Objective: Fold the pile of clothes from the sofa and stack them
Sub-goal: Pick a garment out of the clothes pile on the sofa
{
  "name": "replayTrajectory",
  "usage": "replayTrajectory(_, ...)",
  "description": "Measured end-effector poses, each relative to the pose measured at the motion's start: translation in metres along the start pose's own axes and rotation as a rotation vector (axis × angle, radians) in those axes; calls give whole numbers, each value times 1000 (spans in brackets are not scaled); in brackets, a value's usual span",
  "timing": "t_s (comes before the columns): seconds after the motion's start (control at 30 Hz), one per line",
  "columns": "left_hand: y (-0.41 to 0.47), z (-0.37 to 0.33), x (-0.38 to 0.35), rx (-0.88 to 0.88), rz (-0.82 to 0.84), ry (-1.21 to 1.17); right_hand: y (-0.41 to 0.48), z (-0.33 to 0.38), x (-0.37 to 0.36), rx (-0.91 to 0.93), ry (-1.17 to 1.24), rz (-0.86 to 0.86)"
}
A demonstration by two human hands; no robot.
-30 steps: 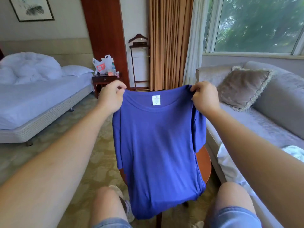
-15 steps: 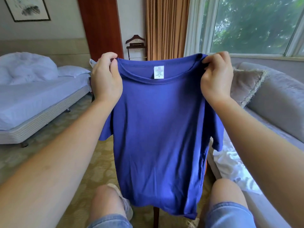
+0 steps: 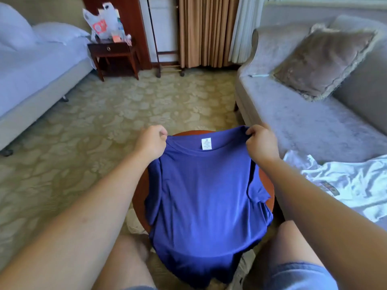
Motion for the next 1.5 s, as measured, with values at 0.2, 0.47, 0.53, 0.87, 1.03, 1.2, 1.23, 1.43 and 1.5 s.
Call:
replayTrajectory(0.2,60,23,-50,-6,-114,11,53,-8,-66,19,-39,40)
replayTrajectory(0.47,53,72,-158,-48,180,273,34,-14,-187,83,-406,486)
replayTrajectory(0.53,36,90,-174,18,235,322,3,-5,-202,121,-399,504)
replayTrajectory(0.87,16,114,-167,-11,247,378,-31,-30,-217,145,-497,548)
replayTrajectory(1.03,2,142,-143,161,264,459,-15,-32,-222,155,-534,548)
replayTrajectory(1.2,8,163,-132,188,235,441,-5,-30,-227,189,-562,564)
replayTrajectory(1.23,13,162,-132,174,225,435,-4,-30,-227,192,-564,564)
replayTrajectory(1.43,32,165,-129,169,153,329,7,-30,-231,202,-572,567)
replayTrajectory(1.5,33,167,-129,178,152,344,11,-29,-232,173,-554,608)
Point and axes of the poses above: each hand's wrist, its own y-axis towards the middle knuckle, its own x-axis out of the back of the hand, z = x × y, the point moved 6 cm from there along y, towards the middle knuckle, and after that the axes turned 11 degrees about -y, right-handed, at the moved point
